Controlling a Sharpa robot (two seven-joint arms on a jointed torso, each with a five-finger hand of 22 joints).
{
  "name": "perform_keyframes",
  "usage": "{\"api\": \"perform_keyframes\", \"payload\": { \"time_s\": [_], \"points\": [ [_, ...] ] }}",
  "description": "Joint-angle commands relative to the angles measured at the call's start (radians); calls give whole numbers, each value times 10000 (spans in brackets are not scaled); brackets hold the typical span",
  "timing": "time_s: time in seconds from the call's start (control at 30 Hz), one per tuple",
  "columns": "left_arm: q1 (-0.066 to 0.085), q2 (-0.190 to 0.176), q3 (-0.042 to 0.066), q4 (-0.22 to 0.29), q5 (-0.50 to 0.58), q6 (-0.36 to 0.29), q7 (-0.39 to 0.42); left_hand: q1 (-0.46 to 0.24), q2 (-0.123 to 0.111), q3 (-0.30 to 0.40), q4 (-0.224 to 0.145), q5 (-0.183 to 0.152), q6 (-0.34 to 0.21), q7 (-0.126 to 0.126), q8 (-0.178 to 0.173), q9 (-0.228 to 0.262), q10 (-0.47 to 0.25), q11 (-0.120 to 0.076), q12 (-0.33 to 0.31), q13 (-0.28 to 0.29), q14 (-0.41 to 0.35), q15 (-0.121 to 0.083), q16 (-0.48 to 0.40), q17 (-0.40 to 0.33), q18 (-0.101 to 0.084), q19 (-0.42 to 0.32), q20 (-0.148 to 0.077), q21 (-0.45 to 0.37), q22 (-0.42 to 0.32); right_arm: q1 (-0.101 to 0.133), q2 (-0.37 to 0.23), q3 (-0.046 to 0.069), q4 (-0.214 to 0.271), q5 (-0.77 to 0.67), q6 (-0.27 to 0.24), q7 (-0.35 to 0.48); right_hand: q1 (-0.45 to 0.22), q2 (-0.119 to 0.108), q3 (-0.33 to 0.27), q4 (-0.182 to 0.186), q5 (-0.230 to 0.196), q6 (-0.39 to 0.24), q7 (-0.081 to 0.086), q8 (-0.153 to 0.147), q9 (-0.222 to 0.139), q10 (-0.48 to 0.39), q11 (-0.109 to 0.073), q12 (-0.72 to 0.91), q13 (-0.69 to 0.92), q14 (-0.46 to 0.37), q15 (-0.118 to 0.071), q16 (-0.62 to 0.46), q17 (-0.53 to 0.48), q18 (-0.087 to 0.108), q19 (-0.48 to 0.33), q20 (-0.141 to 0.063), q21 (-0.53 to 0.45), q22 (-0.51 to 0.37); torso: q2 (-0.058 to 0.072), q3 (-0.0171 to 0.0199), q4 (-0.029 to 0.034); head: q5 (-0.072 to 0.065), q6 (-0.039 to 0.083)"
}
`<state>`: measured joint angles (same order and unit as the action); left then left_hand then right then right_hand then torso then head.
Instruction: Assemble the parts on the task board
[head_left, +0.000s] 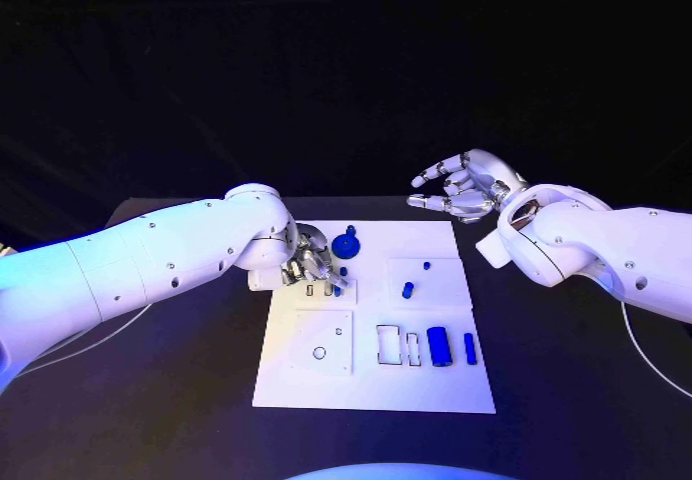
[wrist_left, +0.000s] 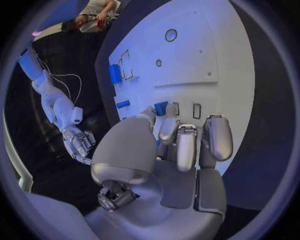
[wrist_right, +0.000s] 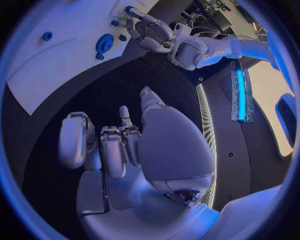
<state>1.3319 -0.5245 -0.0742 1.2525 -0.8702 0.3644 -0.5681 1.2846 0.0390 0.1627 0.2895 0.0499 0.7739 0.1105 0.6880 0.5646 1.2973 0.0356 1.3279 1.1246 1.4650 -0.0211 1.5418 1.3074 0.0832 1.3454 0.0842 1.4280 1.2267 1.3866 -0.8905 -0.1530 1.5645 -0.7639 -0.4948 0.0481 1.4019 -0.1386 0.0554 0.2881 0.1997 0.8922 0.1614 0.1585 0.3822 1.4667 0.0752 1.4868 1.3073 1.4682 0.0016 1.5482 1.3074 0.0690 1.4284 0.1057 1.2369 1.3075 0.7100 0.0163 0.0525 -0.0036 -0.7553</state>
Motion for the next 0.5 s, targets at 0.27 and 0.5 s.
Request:
{"api": "perform_keyframes", "payload": {
  "time_s": [0.27,0.5],
  "points": [
    [11,20,-3,-5,386,-49,146,545,-494,2210,-38,9,-78,-128,105,330,-31,-116,-98,-1,792,-135,42,1938,-86,19,-118,62,42,-4,34,2,-37,-129,220,13,90,29,33,-30,41,-65,24,41,11,157,55,-55,1726,840,46,-29,1845,57,-70,32,-37,457,-10,-5,7,2,-27],
    [10,-22,-4,-3,713,-175,274,148,-1550,5717,-916,20,-142,-196,603,1088,58,-211,-147,25,811,-209,40,1986,-91,31,-166,76,87,-12,49,0,-59,-280,254,-3,130,31,47,-51,73,-66,21,52,13,177,53,-35,1746,845,44,-24,1864,46,-45,31,11,490,-11,-7,5,14,-38]
  ]
}}
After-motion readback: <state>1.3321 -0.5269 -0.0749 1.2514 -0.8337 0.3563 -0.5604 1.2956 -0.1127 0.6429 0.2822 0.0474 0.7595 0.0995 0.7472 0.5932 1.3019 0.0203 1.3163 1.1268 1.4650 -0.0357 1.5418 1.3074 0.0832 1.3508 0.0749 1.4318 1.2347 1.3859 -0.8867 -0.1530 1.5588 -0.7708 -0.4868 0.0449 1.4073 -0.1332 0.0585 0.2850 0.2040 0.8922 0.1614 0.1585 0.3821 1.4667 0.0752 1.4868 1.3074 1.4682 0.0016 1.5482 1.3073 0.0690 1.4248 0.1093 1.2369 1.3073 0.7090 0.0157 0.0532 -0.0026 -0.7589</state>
